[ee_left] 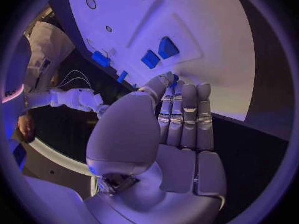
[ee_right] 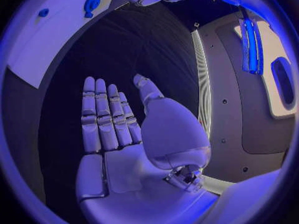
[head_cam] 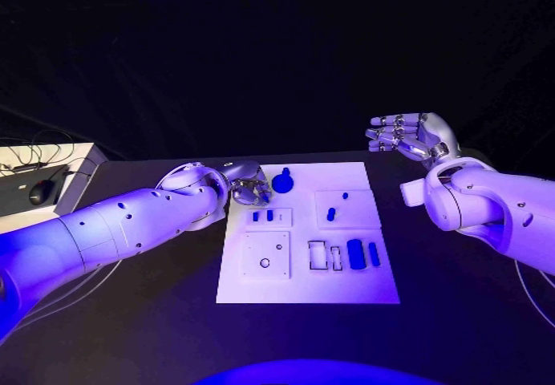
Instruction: Assemble the parts on the task board
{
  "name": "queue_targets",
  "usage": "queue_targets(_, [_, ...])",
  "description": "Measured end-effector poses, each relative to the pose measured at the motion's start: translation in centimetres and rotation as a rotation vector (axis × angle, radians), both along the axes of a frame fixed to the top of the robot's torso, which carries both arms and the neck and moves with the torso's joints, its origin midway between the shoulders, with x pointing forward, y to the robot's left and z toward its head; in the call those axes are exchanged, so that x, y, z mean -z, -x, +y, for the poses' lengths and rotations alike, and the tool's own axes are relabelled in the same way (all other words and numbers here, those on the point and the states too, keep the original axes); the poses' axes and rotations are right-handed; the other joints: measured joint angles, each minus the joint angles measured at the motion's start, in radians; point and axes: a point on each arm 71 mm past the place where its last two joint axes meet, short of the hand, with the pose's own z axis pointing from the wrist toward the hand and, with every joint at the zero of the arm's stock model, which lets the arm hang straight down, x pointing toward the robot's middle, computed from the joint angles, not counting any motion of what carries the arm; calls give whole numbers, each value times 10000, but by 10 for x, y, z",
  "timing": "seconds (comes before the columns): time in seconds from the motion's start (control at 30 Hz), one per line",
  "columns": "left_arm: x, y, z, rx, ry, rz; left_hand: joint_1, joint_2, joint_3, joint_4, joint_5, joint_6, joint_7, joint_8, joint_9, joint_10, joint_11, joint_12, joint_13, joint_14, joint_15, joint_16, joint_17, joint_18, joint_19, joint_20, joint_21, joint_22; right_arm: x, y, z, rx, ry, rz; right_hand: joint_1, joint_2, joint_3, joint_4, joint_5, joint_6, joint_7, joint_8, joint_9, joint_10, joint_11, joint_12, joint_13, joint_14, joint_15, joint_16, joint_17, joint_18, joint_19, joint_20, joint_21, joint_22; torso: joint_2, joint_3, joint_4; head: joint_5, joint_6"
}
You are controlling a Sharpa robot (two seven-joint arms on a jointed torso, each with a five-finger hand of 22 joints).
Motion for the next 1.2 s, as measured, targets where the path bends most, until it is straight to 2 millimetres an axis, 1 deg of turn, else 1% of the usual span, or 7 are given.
queue_targets(0.37, [0, -1, -2, 4, -107, 37, 0, -1, 0, 0, 0, -2, -1, 0, 1, 0, 0, 0, 0, 0, 0, 0, 16, -1, 0, 0, 0, 0, 0, 0, 0, 3, 4, 3, 0, 0, 41, -41, 0, 0, 0, 0, 0, 0, 0, 0, 0, -36, 37, 0, 0, 0, 0, 0, 0, 0, 1, 2, -7, -19, 2])
queue_targets(0.43, [0, -1, -2, 5, -136, 67, -52, -52, -2, 2, 0, -15, -14, 0, 1, 0, 0, 0, 1, 0, 0, 0, 26, 0, 0, 0, 0, -1, 0, 0, 0, 3, 4, 3, 0, 0, 41, -41, 0, 1, -1, 0, 0, 0, 0, 0, 0, -37, 37, 0, 0, 0, 0, 0, 0, 0, 1, 4, -7, -20, -7])
queue_targets(0.7, [0, -1, -2, 25, -245, 147, -91, -91, -171, 165, 2, -54, -50, -25, 0, 0, 0, -2, 12, 0, 0, 0, 45, -1, 0, 0, 0, -1, 0, 0, -1, 8, 6, 3, 0, 0, 41, -41, 0, 1, -1, 0, 0, 0, 0, 0, 0, -36, 36, 0, 0, 0, 0, 0, 0, 0, 1, 4, -2, -34, -24])
queue_targets(0.9, [0, 1, -3, 52, -259, 156, -127, -127, -224, 171, 2, -108, -100, -26, -2, -150, 38, -1, 29, -36, 36, 39, 45, -1, -1, 0, -38, -1, 0, 0, -1, 11, 5, 1, 0, 0, 41, -41, 0, 1, -1, 0, 0, 0, 0, 0, 0, -36, 36, 0, 0, 0, 0, 0, 0, 0, 1, 0, 3, -41, -25])
queue_targets(0.97, [0, 1, -3, 52, -262, 155, -132, -131, -249, 196, 2, -109, -100, -26, -3, -201, 89, -1, 29, -36, 36, 39, 44, -1, -1, 0, -75, -1, 0, 0, -1, 13, 5, 1, 0, 0, 41, -41, 0, 1, -1, 0, 0, 0, 0, 0, 0, -36, 37, 0, 0, 0, 0, 0, 0, 0, 1, -7, 4, -42, -30])
queue_targets(1.1, [1, 1, -2, 49, -271, 157, -147, -198, -249, 197, 2, -510, -178, -23, 4, -363, 145, 39, 26, -71, 71, 39, 26, -1, -1, 0, -113, 7, 0, 0, -1, 17, 7, 1, 0, 0, 41, -41, 0, 1, -1, 0, 0, 0, 0, 0, 0, -36, 36, 0, 0, 0, 0, 0, 0, 0, 1, -6, 4, -42, -35])
queue_targets(1.2, [1, 1, -2, 42, -280, 164, -143, -223, -219, 226, 3, -576, -176, -23, 4, -435, 144, 39, 25, -90, 89, 78, 15, -1, -1, 0, -117, 7, 0, 0, -1, 19, 8, 3, 0, 0, 41, -41, 0, 1, -1, 0, 0, 0, 0, 0, 0, -36, 36, 0, 0, 0, 0, 0, 0, 0, 4, -7, 4, -41, -35])
